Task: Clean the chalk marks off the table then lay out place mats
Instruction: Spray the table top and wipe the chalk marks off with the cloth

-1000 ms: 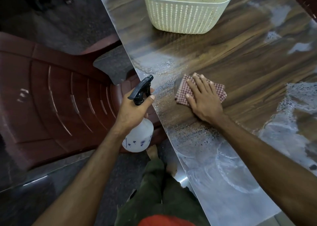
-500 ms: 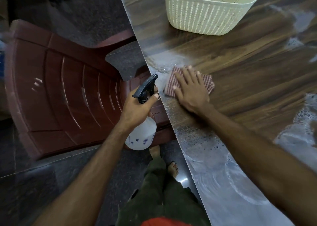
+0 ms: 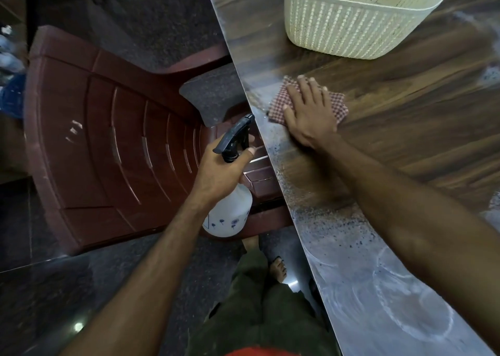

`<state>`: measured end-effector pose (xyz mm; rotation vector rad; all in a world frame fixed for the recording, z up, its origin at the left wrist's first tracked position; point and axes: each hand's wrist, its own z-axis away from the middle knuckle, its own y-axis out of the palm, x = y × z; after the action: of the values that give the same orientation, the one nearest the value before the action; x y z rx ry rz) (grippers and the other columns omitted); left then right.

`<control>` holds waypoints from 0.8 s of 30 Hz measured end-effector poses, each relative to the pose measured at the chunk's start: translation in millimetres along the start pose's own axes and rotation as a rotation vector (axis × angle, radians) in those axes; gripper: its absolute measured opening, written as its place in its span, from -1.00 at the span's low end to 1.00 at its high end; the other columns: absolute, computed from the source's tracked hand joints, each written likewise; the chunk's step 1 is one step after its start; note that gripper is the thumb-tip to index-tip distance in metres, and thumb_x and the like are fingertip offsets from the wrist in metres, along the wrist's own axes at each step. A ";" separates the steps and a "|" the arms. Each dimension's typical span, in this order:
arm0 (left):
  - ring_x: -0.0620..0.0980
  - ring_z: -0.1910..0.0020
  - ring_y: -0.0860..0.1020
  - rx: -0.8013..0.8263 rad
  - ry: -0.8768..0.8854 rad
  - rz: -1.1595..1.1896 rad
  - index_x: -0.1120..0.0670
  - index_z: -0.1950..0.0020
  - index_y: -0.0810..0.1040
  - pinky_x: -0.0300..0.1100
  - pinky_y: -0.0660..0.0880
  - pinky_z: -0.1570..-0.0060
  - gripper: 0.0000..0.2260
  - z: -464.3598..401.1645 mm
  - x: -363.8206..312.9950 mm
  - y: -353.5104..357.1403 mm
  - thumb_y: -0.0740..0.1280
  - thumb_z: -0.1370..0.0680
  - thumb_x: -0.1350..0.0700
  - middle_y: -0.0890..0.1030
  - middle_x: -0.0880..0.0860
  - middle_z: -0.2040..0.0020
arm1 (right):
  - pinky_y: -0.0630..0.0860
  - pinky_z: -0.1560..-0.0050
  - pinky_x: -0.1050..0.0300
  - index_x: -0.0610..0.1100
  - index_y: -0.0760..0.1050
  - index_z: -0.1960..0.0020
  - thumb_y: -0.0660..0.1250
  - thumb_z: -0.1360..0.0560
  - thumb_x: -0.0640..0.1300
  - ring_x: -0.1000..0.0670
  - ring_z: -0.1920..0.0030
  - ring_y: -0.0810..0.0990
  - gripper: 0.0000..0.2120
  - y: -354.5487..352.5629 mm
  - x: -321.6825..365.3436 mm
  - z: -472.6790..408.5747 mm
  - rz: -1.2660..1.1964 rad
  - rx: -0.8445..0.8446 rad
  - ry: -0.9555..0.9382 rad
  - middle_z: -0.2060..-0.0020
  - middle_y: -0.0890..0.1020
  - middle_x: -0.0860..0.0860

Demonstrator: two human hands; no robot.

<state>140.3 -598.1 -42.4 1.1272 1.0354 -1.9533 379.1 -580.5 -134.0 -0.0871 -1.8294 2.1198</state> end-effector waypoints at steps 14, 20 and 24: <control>-0.18 0.51 0.51 0.001 0.002 0.004 0.12 -0.18 0.58 -0.33 0.47 0.38 -0.80 14.6 0.6 -0.1 0.38 -0.57 0.12 0.65 0.15 0.01 | -0.11 -0.57 -0.11 0.02 0.11 -0.60 -0.10 -0.61 0.17 -0.06 -0.60 0.00 -0.40 9.4 -22.2 91.2 0.011 0.060 -0.166 -0.60 0.09 -0.04; -0.17 0.47 0.50 -0.003 0.039 -0.004 0.08 -0.17 0.59 -0.30 0.49 0.37 -0.83 27.9 5.8 -1.2 0.36 -0.58 0.14 0.65 0.22 0.01 | -0.16 -0.57 -0.15 -0.03 0.01 -0.62 -0.08 -0.63 0.10 -0.12 -0.60 -0.06 -0.42 6.5 14.8 41.3 -0.021 0.031 -0.027 -0.61 0.01 -0.11; -0.11 0.48 0.49 -0.009 0.048 0.001 0.12 -0.14 0.59 -0.24 0.48 0.39 -0.84 40.6 6.6 -0.5 0.37 -0.57 0.15 0.63 0.31 0.08 | -0.18 -0.57 -0.12 0.01 -0.03 -0.63 -0.06 -0.65 0.10 -0.09 -0.60 -0.10 -0.43 21.8 41.6 81.8 0.020 0.062 -0.167 -0.61 -0.02 -0.08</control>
<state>121.5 -633.9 -35.2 1.1748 1.0672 -1.9275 313.8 -648.5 -134.1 0.0888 -1.8583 2.2563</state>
